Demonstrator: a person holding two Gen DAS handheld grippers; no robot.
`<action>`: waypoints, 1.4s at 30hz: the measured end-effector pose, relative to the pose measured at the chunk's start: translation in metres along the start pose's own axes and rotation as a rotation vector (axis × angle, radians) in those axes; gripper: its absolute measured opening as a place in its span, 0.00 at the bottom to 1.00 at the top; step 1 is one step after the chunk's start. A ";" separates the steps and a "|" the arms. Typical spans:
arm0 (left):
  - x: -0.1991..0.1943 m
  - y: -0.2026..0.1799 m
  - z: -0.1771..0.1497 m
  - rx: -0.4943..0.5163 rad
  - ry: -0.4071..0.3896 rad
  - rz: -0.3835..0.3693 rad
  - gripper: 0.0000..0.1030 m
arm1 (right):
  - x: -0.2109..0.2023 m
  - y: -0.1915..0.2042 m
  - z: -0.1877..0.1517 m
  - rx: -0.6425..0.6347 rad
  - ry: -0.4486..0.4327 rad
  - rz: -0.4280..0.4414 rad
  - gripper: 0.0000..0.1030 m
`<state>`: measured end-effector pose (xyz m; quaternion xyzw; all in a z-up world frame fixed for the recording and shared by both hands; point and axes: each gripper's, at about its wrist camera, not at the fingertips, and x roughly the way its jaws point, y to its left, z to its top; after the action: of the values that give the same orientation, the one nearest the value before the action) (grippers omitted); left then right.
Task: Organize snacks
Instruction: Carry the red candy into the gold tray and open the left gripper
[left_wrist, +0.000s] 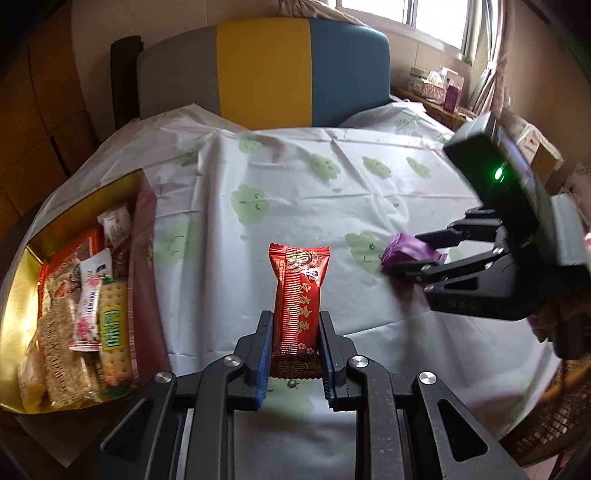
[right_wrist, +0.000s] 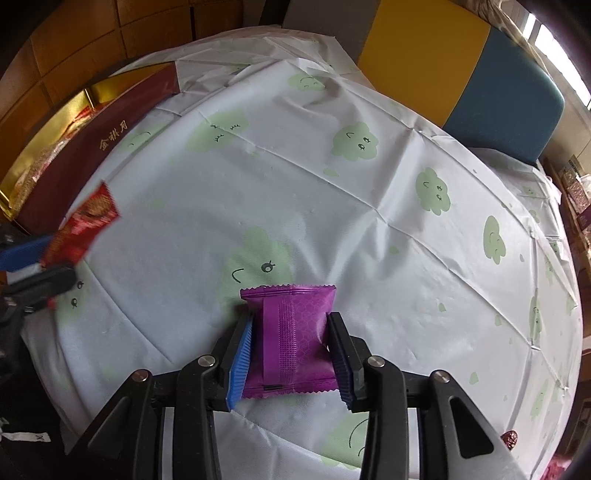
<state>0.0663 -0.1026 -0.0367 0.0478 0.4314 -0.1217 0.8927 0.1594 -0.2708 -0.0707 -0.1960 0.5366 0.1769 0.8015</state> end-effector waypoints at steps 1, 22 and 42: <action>-0.004 0.002 0.000 -0.004 -0.005 0.000 0.22 | 0.000 0.002 0.000 -0.005 0.000 -0.007 0.39; -0.051 0.078 -0.006 -0.164 -0.066 0.040 0.22 | 0.002 0.000 0.000 0.002 0.007 -0.013 0.40; -0.069 0.234 -0.011 -0.593 -0.070 0.117 0.22 | -0.001 0.007 -0.002 -0.052 0.000 -0.057 0.39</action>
<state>0.0773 0.1371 0.0059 -0.1943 0.4135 0.0595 0.8876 0.1541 -0.2655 -0.0717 -0.2320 0.5258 0.1678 0.8010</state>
